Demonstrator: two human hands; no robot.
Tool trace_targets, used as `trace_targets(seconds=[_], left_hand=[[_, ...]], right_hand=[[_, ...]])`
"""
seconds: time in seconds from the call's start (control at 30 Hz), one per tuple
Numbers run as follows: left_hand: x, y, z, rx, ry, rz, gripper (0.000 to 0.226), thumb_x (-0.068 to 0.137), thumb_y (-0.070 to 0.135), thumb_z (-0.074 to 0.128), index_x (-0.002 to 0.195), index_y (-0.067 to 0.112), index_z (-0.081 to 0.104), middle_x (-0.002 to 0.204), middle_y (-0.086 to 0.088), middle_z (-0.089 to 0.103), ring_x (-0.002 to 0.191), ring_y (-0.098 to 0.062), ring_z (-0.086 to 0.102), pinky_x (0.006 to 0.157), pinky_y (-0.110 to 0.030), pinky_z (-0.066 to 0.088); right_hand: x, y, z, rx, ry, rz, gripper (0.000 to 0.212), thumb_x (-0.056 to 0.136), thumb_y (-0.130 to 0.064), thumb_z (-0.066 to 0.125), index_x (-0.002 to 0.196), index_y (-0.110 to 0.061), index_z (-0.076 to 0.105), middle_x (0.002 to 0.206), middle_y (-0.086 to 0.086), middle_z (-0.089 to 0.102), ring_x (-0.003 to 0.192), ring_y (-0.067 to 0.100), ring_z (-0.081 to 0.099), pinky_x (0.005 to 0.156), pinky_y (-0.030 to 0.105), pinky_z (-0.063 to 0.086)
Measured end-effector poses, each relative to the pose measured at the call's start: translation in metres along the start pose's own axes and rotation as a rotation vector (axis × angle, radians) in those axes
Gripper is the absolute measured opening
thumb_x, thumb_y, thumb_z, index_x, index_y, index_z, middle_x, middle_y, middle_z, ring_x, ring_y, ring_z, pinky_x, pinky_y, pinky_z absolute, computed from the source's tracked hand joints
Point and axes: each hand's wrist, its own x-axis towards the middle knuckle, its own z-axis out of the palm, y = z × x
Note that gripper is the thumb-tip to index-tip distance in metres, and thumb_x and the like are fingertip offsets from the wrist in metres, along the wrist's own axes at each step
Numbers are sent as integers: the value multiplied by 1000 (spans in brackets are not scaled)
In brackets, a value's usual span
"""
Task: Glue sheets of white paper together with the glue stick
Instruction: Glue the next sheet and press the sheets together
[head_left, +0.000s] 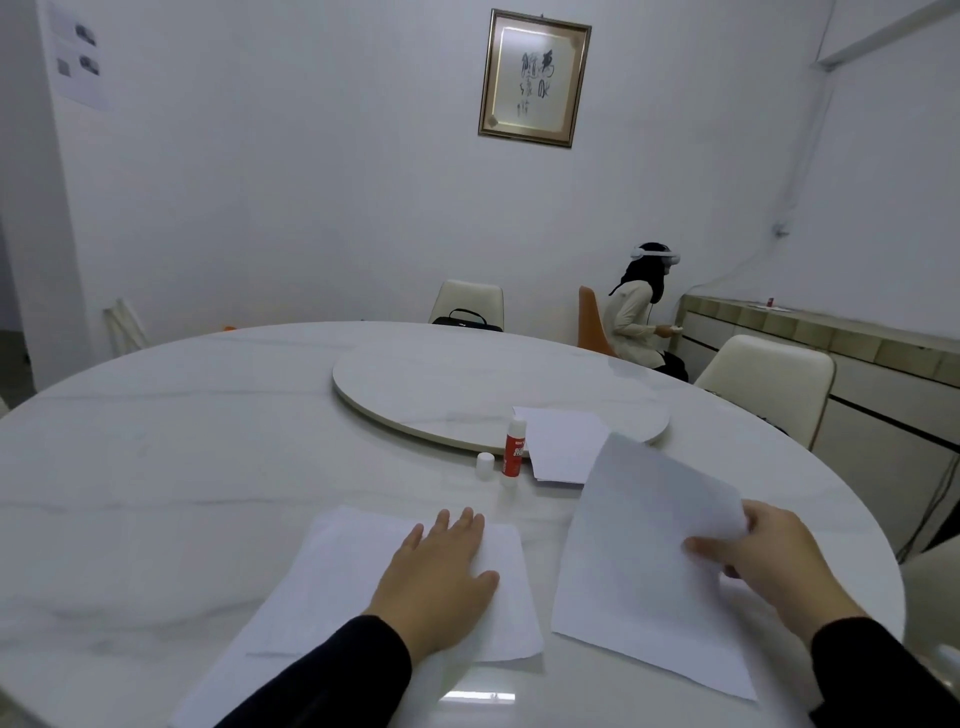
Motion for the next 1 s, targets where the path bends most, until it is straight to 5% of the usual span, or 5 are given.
trace_targets(seconds=[0.2,0.43,0.57,0.7,1.0], left_hand=[[4,-12,-10,-560,203,-52,58,87,17,58,141,25,39,155,9,27,144,-10,20,113,-24,20],[-8,-22,-58,-1348,314,-253,33,92,40,49,89,13,65,97,-11,69,76,-21,61,66,-28,45],[-31,-15,-76,-1163,-50,-151,56,73,62,63,106,17,63,102,-7,73,86,-23,70,69,-31,53],[-38,-20,-85,-950,166,-197,20,89,11,60,108,8,60,104,-13,70,93,-26,68,80,-36,56],[-52,-77,-91,-565,301,-359,3,78,8,72,79,9,69,66,-8,73,62,-22,64,59,-26,45]], right_hand=[[-7,-14,-33,303,-20,19,10,84,-6,68,88,2,66,67,12,56,54,25,44,53,30,38],[-25,-43,-4,881,-43,151,8,86,-1,63,86,-7,57,73,1,60,36,1,51,34,11,39],[-51,-64,41,1025,-76,211,11,85,5,62,83,-5,57,74,2,56,34,-1,52,39,13,49],[-71,-73,68,913,-236,247,12,82,3,65,93,3,65,74,9,69,42,13,61,37,18,45],[-77,-73,76,416,-435,162,14,75,-8,74,67,-3,64,63,13,66,47,20,58,42,23,39]])
